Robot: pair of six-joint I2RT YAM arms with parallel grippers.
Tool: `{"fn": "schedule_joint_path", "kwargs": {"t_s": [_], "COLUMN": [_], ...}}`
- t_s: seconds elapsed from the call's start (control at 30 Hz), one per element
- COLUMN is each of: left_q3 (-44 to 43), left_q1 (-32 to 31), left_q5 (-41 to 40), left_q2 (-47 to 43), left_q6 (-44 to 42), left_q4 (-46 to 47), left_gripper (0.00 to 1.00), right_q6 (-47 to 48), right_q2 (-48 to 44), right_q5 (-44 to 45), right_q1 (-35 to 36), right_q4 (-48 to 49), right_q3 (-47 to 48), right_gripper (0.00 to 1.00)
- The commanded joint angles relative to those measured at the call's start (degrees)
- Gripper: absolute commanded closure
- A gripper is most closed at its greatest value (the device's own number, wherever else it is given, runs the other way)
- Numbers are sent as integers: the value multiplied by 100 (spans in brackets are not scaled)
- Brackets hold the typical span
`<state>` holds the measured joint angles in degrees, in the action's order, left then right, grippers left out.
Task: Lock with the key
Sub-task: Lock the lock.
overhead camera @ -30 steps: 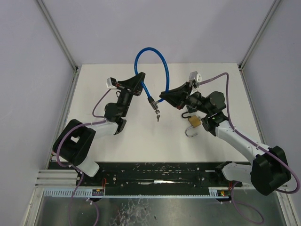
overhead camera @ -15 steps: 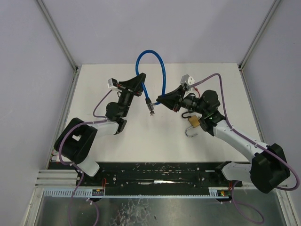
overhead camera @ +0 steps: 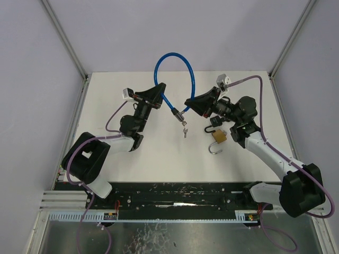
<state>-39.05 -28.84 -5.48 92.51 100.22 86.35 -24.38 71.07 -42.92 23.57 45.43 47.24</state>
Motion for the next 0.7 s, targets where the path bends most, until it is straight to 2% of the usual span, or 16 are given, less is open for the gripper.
{"fn": "schedule_joint_path", "kwargs": {"t_s": [0.0,0.67], "left_q3": [-24,-297], "left_q1": [9,124], "left_q5": [-88,333], "left_q2": [-64,-120], "left_q6": [127,-221], "left_q4": [568,585], "left_gripper": [100,100], "right_q6": [-85,-504], "right_q2": [-40,-119], "right_q5": [-484,-535], "right_q1": [7,-73], "right_q4": [195,251], "right_q3": [249,181], "right_gripper": [76,42]}}
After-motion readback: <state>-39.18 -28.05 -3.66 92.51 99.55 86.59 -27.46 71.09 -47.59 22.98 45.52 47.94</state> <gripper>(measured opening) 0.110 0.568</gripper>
